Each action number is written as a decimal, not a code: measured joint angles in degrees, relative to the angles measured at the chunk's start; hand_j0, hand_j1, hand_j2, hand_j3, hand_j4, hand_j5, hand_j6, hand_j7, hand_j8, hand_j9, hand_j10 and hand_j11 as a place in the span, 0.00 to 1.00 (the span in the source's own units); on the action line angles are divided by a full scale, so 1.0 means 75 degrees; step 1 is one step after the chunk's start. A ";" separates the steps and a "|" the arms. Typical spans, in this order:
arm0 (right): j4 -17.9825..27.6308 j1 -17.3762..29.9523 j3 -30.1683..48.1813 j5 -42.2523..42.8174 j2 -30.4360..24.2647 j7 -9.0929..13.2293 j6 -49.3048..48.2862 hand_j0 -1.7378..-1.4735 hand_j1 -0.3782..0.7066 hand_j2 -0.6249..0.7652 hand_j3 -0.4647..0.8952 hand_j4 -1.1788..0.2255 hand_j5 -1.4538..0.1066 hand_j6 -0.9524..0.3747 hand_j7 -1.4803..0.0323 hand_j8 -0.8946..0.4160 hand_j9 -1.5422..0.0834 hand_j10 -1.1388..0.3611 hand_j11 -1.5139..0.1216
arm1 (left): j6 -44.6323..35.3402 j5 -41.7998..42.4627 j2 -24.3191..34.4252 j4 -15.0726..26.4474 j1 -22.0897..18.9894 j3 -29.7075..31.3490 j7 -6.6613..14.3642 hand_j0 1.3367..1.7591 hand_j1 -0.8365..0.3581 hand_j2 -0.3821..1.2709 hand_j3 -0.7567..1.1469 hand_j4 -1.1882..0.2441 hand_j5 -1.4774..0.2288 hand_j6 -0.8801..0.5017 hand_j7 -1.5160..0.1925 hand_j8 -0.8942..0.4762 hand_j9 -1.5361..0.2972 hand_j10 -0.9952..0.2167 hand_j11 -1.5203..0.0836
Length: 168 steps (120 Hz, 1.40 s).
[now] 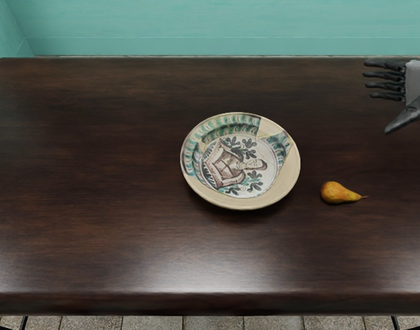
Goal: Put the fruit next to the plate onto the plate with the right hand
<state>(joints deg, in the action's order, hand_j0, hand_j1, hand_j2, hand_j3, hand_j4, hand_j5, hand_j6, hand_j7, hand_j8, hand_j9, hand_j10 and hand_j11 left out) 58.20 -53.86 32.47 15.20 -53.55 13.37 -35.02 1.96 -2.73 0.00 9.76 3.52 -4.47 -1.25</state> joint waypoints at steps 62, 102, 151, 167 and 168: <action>0.1795 0.0836 0.0518 0.5760 0.0471 -0.1643 0.0859 0.30 0.05 0.45 0.34 0.82 0.91 0.70 0.96 0.66 0.93 0.74 0.91 | 0.0000 0.0001 0.0000 0.0000 0.0000 0.0001 0.0001 0.76 0.99 0.23 0.40 0.83 0.87 0.64 0.89 0.65 0.84 0.82 0.95; 0.2939 0.2234 0.0555 0.6592 0.0042 -0.1912 0.2648 0.30 0.08 0.44 0.34 0.80 0.89 0.67 0.93 0.64 0.91 0.72 0.88 | 0.0001 0.0000 0.0000 0.0000 0.0000 0.0002 0.0001 0.76 0.99 0.23 0.40 0.83 0.87 0.64 0.89 0.65 0.84 0.82 0.95; 0.3803 0.3655 0.0332 0.6628 -0.0081 -0.1925 0.4904 0.30 0.15 0.44 0.34 0.75 0.83 0.62 0.88 0.59 0.86 0.68 0.83 | -0.0002 0.0000 0.0000 0.0000 0.0000 0.0002 0.0000 0.76 0.99 0.23 0.40 0.83 0.87 0.64 0.89 0.65 0.84 0.82 0.95; 0.3882 0.3746 0.0284 0.6631 0.0024 -0.1932 0.4969 0.30 0.19 0.43 0.34 0.72 0.80 0.59 0.85 0.56 0.82 0.65 0.80 | -0.0001 0.0000 0.0000 0.0000 0.0008 0.0003 0.0001 0.76 0.99 0.23 0.40 0.83 0.87 0.64 0.89 0.65 0.84 0.82 0.95; 0.3883 0.3748 0.0283 0.6631 0.0040 -0.1932 0.4972 0.30 0.20 0.43 0.34 0.72 0.80 0.59 0.84 0.56 0.82 0.65 0.80 | -0.0001 0.0000 0.0000 0.0000 0.0010 0.0002 0.0001 0.76 0.99 0.23 0.40 0.83 0.87 0.64 0.89 0.65 0.84 0.82 0.95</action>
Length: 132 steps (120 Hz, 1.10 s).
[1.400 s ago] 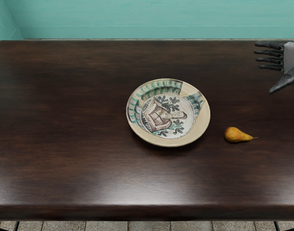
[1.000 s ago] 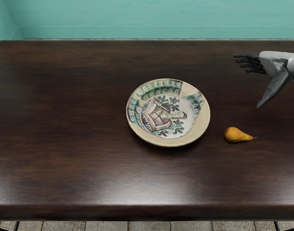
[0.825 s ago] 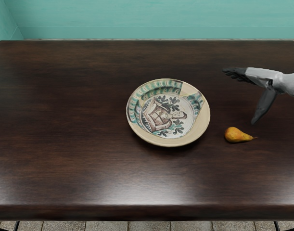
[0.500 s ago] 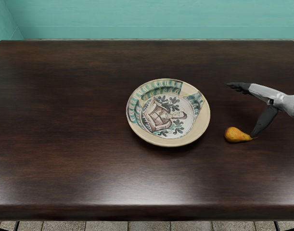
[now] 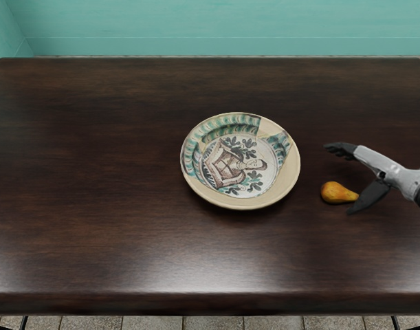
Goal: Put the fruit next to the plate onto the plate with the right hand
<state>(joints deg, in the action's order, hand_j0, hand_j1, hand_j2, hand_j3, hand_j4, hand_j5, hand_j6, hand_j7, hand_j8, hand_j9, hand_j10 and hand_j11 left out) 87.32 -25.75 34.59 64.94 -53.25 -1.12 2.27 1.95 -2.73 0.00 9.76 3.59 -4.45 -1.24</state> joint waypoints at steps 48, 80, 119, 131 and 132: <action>-0.0002 0.0150 0.0017 -0.0009 0.0478 -0.0003 0.0497 0.30 0.37 0.41 0.34 0.61 0.67 0.48 0.71 0.44 0.70 0.55 0.68 | 0.0001 0.0000 0.0000 0.0000 -0.0010 0.0000 -0.0001 0.76 0.99 0.23 0.40 0.83 0.87 0.64 0.89 0.65 0.84 0.82 0.95; -0.0039 0.0299 -0.0014 -0.0013 0.0423 -0.0007 0.0629 0.30 0.45 0.33 0.34 0.59 0.64 0.45 0.68 0.42 0.67 0.53 0.64 | 0.0002 0.0000 0.0000 0.0000 -0.0010 0.0002 -0.0002 0.76 0.99 0.23 0.40 0.83 0.87 0.64 0.89 0.65 0.84 0.82 0.95; -0.0049 0.0407 -0.0029 -0.0002 0.0249 0.0009 0.0633 0.30 0.43 0.35 0.34 0.60 0.65 0.46 0.69 0.43 0.68 0.54 0.65 | 0.0000 0.0000 0.0000 0.0000 -0.0010 -0.0002 -0.0003 0.76 0.99 0.23 0.40 0.83 0.87 0.64 0.89 0.65 0.84 0.82 0.95; -0.0038 0.0414 -0.0109 0.0000 0.0200 0.0009 0.0615 0.30 0.47 0.37 0.34 0.56 0.61 0.42 0.65 0.39 0.64 0.50 0.62 | 0.0000 0.0000 0.0000 0.0000 -0.0007 0.0000 -0.0002 0.76 0.99 0.23 0.40 0.83 0.87 0.64 0.89 0.65 0.84 0.82 0.95; -0.0036 0.0414 -0.0112 0.0000 0.0195 0.0009 0.0614 0.30 0.48 0.37 0.34 0.56 0.60 0.42 0.64 0.38 0.63 0.50 0.61 | 0.0000 0.0000 0.0000 0.0000 -0.0008 0.0001 -0.0001 0.76 0.99 0.23 0.40 0.83 0.87 0.64 0.89 0.65 0.84 0.82 0.95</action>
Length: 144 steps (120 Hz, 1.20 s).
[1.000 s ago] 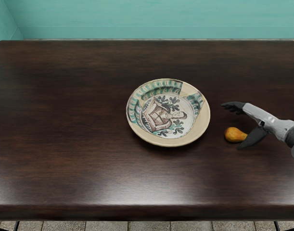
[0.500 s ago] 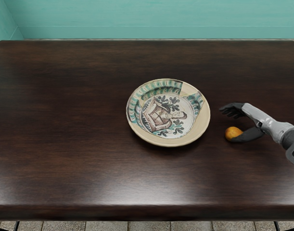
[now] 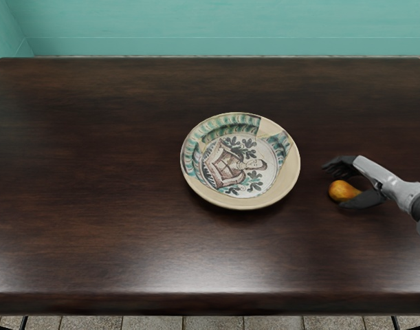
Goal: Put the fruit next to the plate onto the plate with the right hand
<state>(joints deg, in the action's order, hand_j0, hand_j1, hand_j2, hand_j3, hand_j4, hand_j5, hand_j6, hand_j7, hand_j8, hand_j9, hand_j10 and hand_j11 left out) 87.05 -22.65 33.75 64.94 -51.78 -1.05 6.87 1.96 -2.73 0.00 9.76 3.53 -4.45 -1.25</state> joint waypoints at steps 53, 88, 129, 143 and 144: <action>0.0087 -0.0005 0.0018 -0.0017 -0.0021 -0.0004 -0.0058 0.31 0.63 0.53 0.34 0.42 0.43 0.27 0.47 0.39 0.47 0.44 0.45 | 0.0001 0.0000 0.0000 0.0000 -0.0002 -0.0001 -0.0001 0.76 0.99 0.23 0.40 0.83 0.87 0.64 0.89 0.65 0.84 0.82 0.95; 0.0382 -0.0052 0.0205 -0.0068 -0.0279 0.0002 -0.0096 0.30 0.63 0.61 0.34 0.39 0.39 0.24 0.43 0.36 0.44 0.41 0.42 | 0.0003 0.0000 0.0000 0.0000 -0.0002 -0.0002 0.0001 0.76 0.99 0.23 0.40 0.83 0.87 0.64 0.89 0.65 0.84 0.82 0.95; 0.1019 -0.0067 0.0714 -0.0135 -0.0547 0.0054 -0.0298 0.30 0.63 0.64 0.34 0.38 0.38 0.23 0.42 0.35 0.43 0.40 0.41 | 0.0003 0.0000 0.0000 0.0000 0.0000 -0.0002 0.0000 0.76 0.99 0.23 0.40 0.83 0.87 0.64 0.89 0.65 0.84 0.82 0.95; 0.1171 -0.0067 0.0840 -0.0200 -0.0564 0.0059 -0.0320 0.30 0.63 0.65 0.34 0.38 0.38 0.23 0.42 0.35 0.43 0.40 0.41 | 0.0001 0.0000 0.0000 0.0000 -0.0001 -0.0002 0.0000 0.76 0.99 0.23 0.40 0.83 0.87 0.64 0.89 0.65 0.84 0.82 0.95; 0.1181 -0.0067 0.0852 -0.0205 -0.0565 0.0059 -0.0323 0.30 0.63 0.65 0.34 0.38 0.38 0.23 0.42 0.35 0.43 0.40 0.41 | 0.0000 0.0000 0.0000 0.0000 -0.0001 -0.0002 0.0000 0.76 0.99 0.23 0.40 0.83 0.87 0.64 0.89 0.65 0.84 0.82 0.95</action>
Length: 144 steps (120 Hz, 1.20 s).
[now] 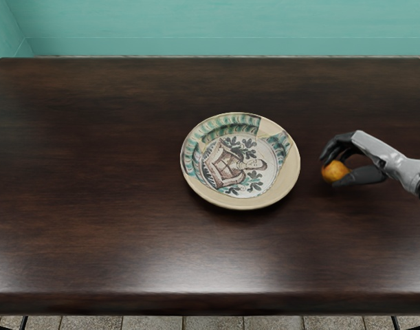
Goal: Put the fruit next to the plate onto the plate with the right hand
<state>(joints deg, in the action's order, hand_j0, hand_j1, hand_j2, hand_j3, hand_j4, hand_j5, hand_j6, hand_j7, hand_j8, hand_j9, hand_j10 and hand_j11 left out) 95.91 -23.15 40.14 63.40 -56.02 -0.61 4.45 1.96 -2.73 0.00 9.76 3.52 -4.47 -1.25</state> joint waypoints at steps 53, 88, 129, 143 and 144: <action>0.0181 -0.0022 0.0704 -0.0364 0.0160 0.0016 -0.0530 0.30 0.63 0.66 0.34 0.38 0.38 0.23 0.42 0.34 0.42 0.39 0.41 | 0.0001 0.0000 0.0000 0.0000 0.0008 0.0003 -0.0001 0.76 0.99 0.23 0.40 0.83 0.87 0.64 0.89 0.65 0.84 0.82 0.95; 0.0233 -0.0134 0.0851 -0.0525 0.0525 0.0032 -0.0550 0.30 0.62 0.66 0.34 0.38 0.38 0.23 0.42 0.33 0.43 0.39 0.41 | 0.0000 0.0000 0.0000 0.0000 0.0002 0.0004 0.0001 0.76 0.99 0.23 0.40 0.83 0.87 0.64 0.89 0.65 0.84 0.82 0.95; 0.0232 -0.0457 0.0856 -0.0544 0.1227 0.0308 -0.0554 0.30 0.63 0.65 0.34 0.38 0.38 0.23 0.42 0.34 0.43 0.40 0.41 | 0.0000 0.0000 0.0000 0.0000 0.0001 0.0004 0.0000 0.76 0.99 0.23 0.40 0.83 0.87 0.64 0.89 0.65 0.84 0.82 0.95; 0.0232 -0.0503 0.0855 -0.0544 0.1373 0.0376 -0.0602 0.30 0.63 0.65 0.34 0.38 0.38 0.23 0.42 0.34 0.43 0.40 0.41 | -0.0001 0.0000 0.0000 0.0000 0.0000 0.0004 -0.0001 0.76 0.99 0.23 0.40 0.83 0.87 0.64 0.89 0.65 0.84 0.82 0.95; 0.0232 -0.0507 0.0854 -0.0544 0.1390 0.0384 -0.0605 0.30 0.63 0.65 0.34 0.38 0.38 0.23 0.42 0.33 0.43 0.40 0.41 | -0.0001 0.0000 0.0000 0.0000 0.0000 0.0004 0.0000 0.76 0.99 0.23 0.40 0.83 0.87 0.64 0.89 0.65 0.84 0.82 0.95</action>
<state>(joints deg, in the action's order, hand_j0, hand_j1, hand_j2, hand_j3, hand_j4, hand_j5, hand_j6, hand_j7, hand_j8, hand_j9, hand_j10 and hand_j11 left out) 97.65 -26.95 46.55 59.32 -45.59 2.27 -0.09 1.95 -2.73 0.00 9.76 3.52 -4.44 -1.26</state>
